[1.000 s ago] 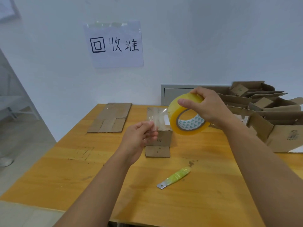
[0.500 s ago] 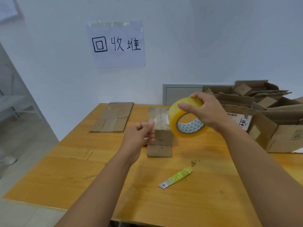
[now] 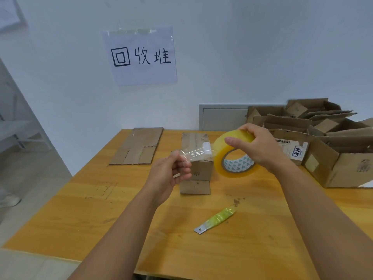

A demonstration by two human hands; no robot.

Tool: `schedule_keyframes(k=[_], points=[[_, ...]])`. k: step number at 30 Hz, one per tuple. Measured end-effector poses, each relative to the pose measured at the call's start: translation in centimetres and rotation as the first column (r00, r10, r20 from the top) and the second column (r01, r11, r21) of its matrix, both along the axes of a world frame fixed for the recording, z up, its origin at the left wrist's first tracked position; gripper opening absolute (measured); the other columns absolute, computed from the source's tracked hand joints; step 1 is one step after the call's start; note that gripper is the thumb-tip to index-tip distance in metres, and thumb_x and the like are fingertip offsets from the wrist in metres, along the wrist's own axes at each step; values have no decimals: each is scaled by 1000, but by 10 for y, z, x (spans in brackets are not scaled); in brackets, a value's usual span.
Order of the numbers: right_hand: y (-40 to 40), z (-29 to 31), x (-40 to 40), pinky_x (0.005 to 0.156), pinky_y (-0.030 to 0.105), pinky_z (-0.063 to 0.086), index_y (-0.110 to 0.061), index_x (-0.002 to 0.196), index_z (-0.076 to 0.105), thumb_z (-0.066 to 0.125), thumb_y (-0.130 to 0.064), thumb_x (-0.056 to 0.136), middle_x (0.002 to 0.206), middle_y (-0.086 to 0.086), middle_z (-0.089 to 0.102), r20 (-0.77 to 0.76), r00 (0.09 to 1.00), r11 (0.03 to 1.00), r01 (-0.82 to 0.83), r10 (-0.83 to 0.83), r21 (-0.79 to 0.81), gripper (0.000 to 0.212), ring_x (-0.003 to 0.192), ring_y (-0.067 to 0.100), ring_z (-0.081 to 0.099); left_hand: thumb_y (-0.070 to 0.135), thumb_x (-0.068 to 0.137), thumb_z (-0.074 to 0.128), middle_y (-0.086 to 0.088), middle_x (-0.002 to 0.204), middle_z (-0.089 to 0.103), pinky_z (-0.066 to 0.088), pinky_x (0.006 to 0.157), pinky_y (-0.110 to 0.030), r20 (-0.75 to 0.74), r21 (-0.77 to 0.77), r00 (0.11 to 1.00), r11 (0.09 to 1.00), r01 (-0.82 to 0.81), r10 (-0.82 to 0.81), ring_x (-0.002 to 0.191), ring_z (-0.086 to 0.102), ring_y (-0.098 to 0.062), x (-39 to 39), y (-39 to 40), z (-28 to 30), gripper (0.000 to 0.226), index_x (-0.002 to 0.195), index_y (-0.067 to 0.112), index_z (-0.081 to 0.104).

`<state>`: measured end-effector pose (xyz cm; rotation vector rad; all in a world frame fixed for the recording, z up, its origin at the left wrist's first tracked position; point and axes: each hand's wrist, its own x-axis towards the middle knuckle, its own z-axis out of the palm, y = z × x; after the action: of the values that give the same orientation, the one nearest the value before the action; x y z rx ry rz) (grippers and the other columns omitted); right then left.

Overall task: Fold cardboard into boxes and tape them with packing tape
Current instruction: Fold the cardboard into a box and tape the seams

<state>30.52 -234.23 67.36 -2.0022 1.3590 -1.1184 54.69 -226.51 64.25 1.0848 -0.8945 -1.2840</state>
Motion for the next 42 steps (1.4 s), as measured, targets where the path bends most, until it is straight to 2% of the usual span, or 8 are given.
schedule_keyframes(k=[4, 13, 16, 19, 23, 30, 35, 42], points=[[2, -4, 0, 70, 30, 45, -26, 110, 59, 67, -76, 64, 103, -3, 59, 11, 1000, 1000, -3, 3, 9, 68, 93, 15, 56, 33, 82, 70, -5, 73, 64, 57, 65, -27, 167, -33, 985, 998, -44, 49, 66, 60, -12, -3, -2, -1, 30, 84, 3, 67], [2, -9, -11, 71, 32, 47, -25, 107, 60, 68, -78, 64, 98, -4, 59, 31, 1000, 999, -4, 3, 41, 69, 89, 16, 57, 18, 104, 44, -19, 101, 73, 60, 80, -35, 79, 13, 988, 991, 131, -132, 90, 71, -24, 11, -1, -2, 33, 110, -2, 70], [0, -9, -12, 72, 32, 47, -26, 106, 60, 65, -72, 65, 98, -3, 58, 29, 1000, 999, 0, -1, 37, 63, 90, 17, 57, 28, 103, 43, -19, 96, 72, 59, 78, -34, 23, 32, 990, 990, 139, -139, 86, 70, -25, 8, 0, 2, 42, 108, -4, 69], [0, -9, -11, 70, 31, 46, -25, 110, 59, 64, -72, 65, 100, -5, 57, 15, 1000, 999, -1, 0, 35, 65, 91, 15, 56, 41, 91, 61, -9, 83, 71, 58, 74, -30, 186, 10, 981, 998, 60, -61, 78, 67, -19, 1, -1, 2, 45, 103, -1, 70], [0, -9, -11, 69, 30, 44, -25, 112, 58, 68, -75, 66, 101, -7, 56, 11, 1000, 999, 5, -6, 40, 69, 92, 14, 55, 16, 98, 58, -9, 88, 75, 57, 74, -26, 259, 8, 965, 999, 37, -38, 82, 68, -18, 3, -4, -1, 20, 104, 2, 72], [1, -12, -10, 68, 28, 43, -29, 114, 56, 64, -74, 64, 102, -8, 56, 25, 1000, 1000, 15, -15, 14, 67, 94, 14, 55, 10, 101, 52, -13, 101, 75, 57, 78, -25, 279, -12, 957, 996, 92, -85, 89, 71, -19, 10, -1, 3, 25, 124, 4, 60], [1, -14, -11, 69, 29, 43, -29, 114, 56, 65, -70, 65, 102, -9, 55, 69, 997, 1000, 20, -21, 18, 64, 95, 15, 54, 13, 103, 48, -16, 98, 75, 59, 78, -31, 207, -1, 978, 1000, 1, -1, 90, 72, -25, 14, -2, 6, 12, 111, 4, 50], [4, -23, -9, 69, 30, 44, -30, 115, 56, 65, -73, 62, 102, -10, 55, 102, 994, 999, 40, -42, 25, 69, 95, 15, 53, 16, 96, 62, -4, 85, 64, 57, 86, -35, 249, -38, 953, 985, -168, 172, 84, 62, -18, 15, -9, 2, 20, 102, -2, 64]])
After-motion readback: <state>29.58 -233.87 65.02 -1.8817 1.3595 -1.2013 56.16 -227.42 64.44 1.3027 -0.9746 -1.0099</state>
